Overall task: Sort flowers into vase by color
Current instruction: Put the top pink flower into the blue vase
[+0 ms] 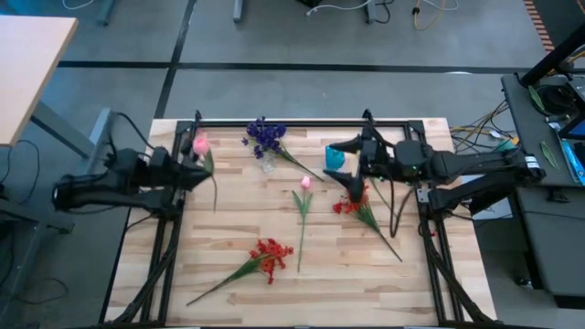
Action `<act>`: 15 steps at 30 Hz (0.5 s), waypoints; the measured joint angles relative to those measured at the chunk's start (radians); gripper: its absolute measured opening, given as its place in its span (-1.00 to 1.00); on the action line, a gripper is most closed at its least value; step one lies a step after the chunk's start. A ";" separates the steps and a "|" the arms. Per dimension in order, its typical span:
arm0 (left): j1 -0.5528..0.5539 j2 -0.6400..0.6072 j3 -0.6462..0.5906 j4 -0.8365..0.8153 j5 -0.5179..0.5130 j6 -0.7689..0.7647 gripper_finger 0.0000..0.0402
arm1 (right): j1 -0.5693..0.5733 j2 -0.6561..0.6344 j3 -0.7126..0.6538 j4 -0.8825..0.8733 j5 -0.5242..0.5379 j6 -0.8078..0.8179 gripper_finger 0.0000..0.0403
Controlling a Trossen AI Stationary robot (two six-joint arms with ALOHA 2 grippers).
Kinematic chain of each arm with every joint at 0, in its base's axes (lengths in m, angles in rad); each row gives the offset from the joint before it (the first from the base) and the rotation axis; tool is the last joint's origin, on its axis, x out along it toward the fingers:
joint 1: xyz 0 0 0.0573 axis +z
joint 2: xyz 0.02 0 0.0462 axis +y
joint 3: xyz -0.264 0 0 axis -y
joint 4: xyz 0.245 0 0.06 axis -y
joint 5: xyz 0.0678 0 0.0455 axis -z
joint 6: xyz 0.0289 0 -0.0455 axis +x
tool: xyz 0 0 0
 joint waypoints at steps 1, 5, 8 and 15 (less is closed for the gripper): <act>-0.028 0.027 -0.008 0.028 -0.030 0.011 -1.00 | 0.011 0.000 0.000 0.015 -0.007 0.000 0.67; -0.132 0.149 -0.012 0.110 -0.160 0.086 -1.00 | 0.058 0.013 0.001 0.070 -0.020 -0.002 0.67; -0.202 0.263 0.001 0.225 -0.207 0.142 -1.00 | 0.086 0.034 0.000 0.091 -0.023 -0.005 0.67; -0.297 0.516 0.046 0.426 -0.340 0.234 -1.00 | 0.122 0.134 0.000 0.219 -0.108 -0.016 0.67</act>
